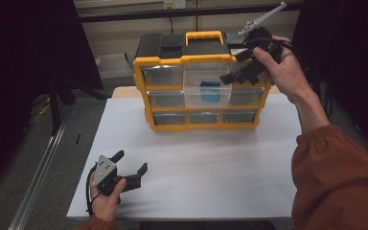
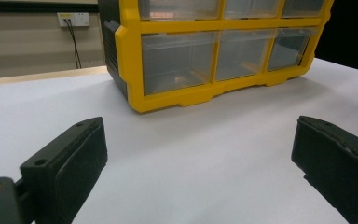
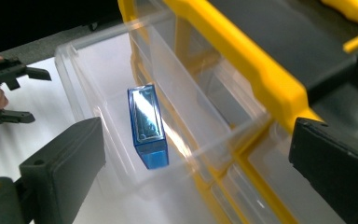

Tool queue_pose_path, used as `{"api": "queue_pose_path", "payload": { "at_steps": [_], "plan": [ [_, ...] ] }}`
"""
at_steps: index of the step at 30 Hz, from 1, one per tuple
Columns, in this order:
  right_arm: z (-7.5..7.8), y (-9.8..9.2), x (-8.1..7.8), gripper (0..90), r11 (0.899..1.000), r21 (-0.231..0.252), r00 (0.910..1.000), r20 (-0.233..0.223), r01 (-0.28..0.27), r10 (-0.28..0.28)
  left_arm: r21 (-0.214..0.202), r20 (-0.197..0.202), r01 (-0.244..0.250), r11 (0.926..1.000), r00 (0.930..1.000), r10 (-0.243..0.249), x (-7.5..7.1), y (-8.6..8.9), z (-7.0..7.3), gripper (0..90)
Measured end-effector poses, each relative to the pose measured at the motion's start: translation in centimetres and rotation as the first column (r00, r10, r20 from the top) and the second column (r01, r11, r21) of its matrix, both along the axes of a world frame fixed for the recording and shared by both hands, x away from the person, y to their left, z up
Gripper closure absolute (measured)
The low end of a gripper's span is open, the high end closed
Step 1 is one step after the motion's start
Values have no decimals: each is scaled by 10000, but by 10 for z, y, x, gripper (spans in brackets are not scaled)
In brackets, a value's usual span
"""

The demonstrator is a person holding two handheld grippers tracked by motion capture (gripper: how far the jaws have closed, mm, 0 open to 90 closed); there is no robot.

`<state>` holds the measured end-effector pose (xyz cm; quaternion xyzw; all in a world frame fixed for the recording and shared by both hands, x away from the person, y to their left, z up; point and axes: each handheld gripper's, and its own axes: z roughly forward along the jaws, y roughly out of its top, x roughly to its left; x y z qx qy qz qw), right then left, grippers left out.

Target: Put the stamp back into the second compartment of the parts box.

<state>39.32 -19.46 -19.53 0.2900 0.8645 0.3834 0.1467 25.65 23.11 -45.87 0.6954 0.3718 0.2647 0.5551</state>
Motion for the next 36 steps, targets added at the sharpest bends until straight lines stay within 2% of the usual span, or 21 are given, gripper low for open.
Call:
{"api": "queue_pose_path", "payload": {
  "at_steps": [8,10,12,13,15,20,25,30,36],
  "plan": [
    [-18,-12,-14,35,9995,288,9999,78,148,-150,49,32,-7,10000,10000,7,0,0,0,36],
    [-21,-13,-15,36,9994,343,9999,80,88,-91,-90,14,70,9999,10000,-70,-1,-1,0,36],
    [-24,-15,-18,38,9993,367,9999,101,45,-49,159,19,-34,9999,10000,34,-1,1,1,36],
    [-27,-15,-21,35,9990,444,9999,113,-32,27,-53,12,-14,10000,10000,14,-1,-1,1,36],
    [-31,-16,-24,35,9992,407,9999,137,-59,53,30,8,-86,10000,10000,86,-1,0,1,36],
    [-39,-17,-27,35,9986,525,9999,102,-18,13,-24,-2,-110,9999,9999,110,-1,0,1,36],
    [-55,-17,-31,36,9968,800,9999,163,-42,29,-29,13,-106,9999,9999,106,-1,0,1,36],
    [-64,-15,-32,37,9964,846,9998,196,-63,46,-26,15,-83,10000,10000,83,-1,0,1,36],
    [-77,-17,-38,38,9933,1152,9990,434,18,-68,-26,14,-123,9999,9999,123,-2,1,1,36]
  ]
}}
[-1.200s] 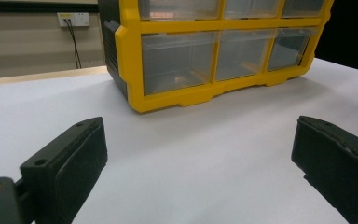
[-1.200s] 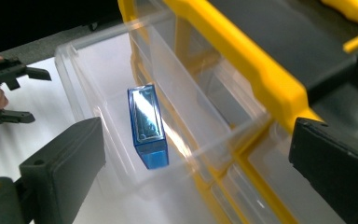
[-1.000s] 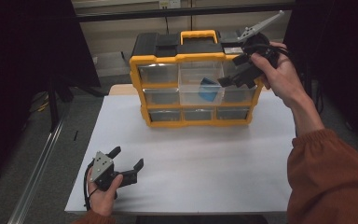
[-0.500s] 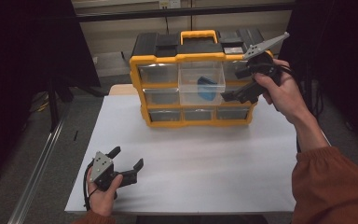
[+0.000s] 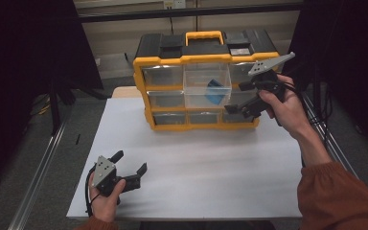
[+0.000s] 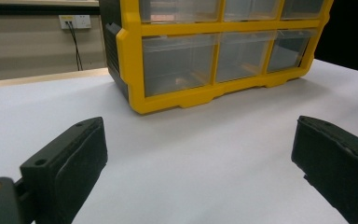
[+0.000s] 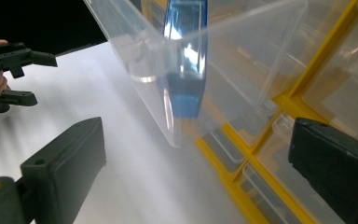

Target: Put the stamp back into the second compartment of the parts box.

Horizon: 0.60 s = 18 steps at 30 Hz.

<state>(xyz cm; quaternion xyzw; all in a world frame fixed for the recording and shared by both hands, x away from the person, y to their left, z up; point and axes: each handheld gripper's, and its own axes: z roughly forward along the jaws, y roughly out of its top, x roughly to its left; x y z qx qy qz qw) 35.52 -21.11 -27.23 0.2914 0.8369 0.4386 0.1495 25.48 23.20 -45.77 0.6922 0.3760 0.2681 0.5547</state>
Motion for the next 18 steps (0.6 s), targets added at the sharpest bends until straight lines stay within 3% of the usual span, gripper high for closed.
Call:
{"api": "queue_pose_path", "payload": {
  "at_steps": [14,18],
  "plan": [
    [-45,-8,-16,39,9950,858,9977,400,503,-539,-72,25,68,10000,10000,-68,0,1,0,36],
    [-54,-9,-18,41,9944,791,9957,546,703,-748,-41,13,83,10000,10000,-83,0,1,0,36]
  ]
}}
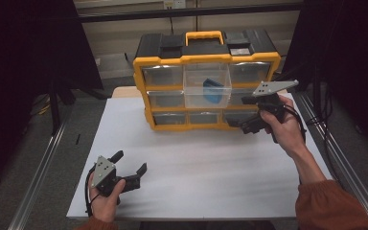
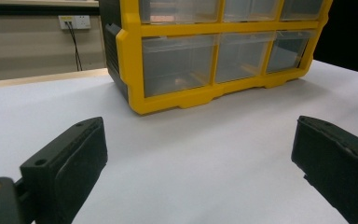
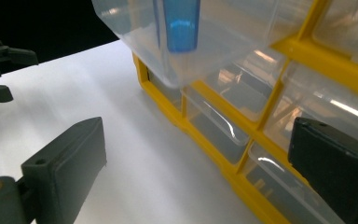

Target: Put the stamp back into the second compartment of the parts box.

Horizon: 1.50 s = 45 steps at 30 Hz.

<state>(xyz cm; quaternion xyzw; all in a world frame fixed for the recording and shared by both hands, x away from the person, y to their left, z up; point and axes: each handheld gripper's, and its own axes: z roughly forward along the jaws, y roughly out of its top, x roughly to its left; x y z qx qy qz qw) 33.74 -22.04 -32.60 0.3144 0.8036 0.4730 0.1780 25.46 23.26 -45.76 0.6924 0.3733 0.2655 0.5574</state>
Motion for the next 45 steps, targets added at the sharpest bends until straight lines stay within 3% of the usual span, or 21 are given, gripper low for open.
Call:
{"api": "queue_pose_path", "payload": {
  "at_steps": [7,10,16,26,27,30,32,34,35,36,37,45],
  "plan": [
    [-28,-5,-6,41,9971,608,9988,109,460,-467,16,-23,-44,10000,10000,45,0,0,0,36],
    [-34,-5,-9,41,9967,610,9985,84,528,-534,105,-8,-78,9999,10000,78,0,0,0,36],
    [-59,-7,-17,39,9878,1280,9954,249,891,-931,-7,-50,-23,10000,10000,23,1,-1,-1,36],
    [-87,-5,-27,27,9797,1551,9911,194,1273,-1318,-62,-95,-110,9999,9999,109,1,0,-1,43],
    [-93,-5,-30,27,9734,1752,9875,289,1474,-1548,-47,-106,-153,9999,9998,152,0,0,0,43],
    [-99,-5,-33,27,9677,1901,9845,261,1657,-1737,-88,-80,-119,9999,9999,118,0,0,0,43],
    [-105,-6,-35,27,9683,1721,9821,211,1810,-1873,-4,-54,-73,10000,10000,73,0,0,0,43],
    [-110,-7,-38,26,9620,1665,9740,307,2165,-2245,-86,-62,-80,9999,9999,79,0,0,0,43],
    [-116,-10,-40,25,9533,1875,9682,355,2368,-2475,-140,-45,8,9999,10000,-8,0,0,0,42],
    [-116,-10,-40,25,9533,1875,9682,355,2368,-2475,-140,-45,8,9999,10000,-8,0,0,0,42],
    [-119,-13,-43,25,9457,1974,9612,453,2583,-2720,-179,-90,-2,9998,10000,0,0,0,0,42],
    [-128,-22,-57,17,9312,2062,9427,841,3004,-3228,-257,-73,18,9997,10000,-20,0,-1,0,43]
  ]
}}
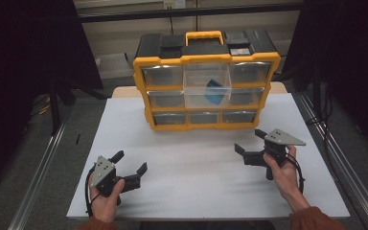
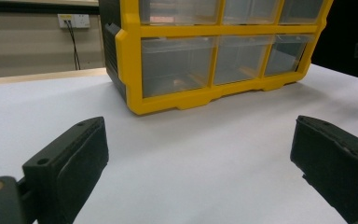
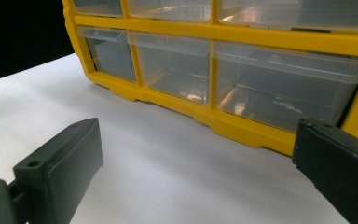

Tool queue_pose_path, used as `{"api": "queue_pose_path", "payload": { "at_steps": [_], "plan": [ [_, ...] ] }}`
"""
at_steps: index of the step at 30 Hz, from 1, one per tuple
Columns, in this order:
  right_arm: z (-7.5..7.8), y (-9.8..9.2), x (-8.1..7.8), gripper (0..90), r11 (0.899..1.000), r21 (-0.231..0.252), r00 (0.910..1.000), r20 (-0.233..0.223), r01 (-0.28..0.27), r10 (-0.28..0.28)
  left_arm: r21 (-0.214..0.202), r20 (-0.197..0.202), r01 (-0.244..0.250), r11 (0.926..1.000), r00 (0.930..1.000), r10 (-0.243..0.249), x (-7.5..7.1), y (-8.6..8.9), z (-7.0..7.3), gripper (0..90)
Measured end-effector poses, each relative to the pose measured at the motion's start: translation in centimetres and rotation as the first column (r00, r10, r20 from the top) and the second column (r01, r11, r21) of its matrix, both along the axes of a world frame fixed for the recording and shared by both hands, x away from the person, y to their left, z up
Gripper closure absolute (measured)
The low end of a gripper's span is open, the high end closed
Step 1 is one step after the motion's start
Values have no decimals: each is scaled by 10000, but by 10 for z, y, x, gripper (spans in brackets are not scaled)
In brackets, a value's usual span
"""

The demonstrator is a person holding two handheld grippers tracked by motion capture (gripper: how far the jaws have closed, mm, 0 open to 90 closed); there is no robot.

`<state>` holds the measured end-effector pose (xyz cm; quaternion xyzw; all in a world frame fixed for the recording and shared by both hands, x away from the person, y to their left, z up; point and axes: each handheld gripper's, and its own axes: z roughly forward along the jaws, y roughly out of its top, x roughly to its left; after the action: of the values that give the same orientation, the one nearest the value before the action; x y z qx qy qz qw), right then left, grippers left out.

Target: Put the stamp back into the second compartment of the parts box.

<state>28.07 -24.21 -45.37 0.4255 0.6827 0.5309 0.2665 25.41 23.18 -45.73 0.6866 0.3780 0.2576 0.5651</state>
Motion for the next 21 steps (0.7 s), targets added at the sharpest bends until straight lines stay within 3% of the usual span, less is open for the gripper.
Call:
{"api": "queue_pose_path", "payload": {
  "at_steps": [10,13,15,17,21],
  "plan": [
    [-6,-12,-18,17,9981,-132,9982,-7,596,-596,108,44,-23,9999,10000,22,-1,1,-1,37],
    [-5,-18,-25,18,9966,-120,9965,164,818,-816,-25,32,-7,10000,10000,7,-2,1,-1,37],
    [-4,-22,-31,19,9945,-115,9941,324,1040,-1036,172,20,-2,9999,10000,2,-2,3,-1,38],
    [-5,-29,-38,19,9925,-89,9920,365,1217,-1213,0,0,-81,10000,10000,81,-1,3,-1,38],
    [-5,-35,-44,20,9887,234,9885,277,1480,-1486,75,24,-198,9998,9998,198,-3,4,-1,38]
  ]
}}
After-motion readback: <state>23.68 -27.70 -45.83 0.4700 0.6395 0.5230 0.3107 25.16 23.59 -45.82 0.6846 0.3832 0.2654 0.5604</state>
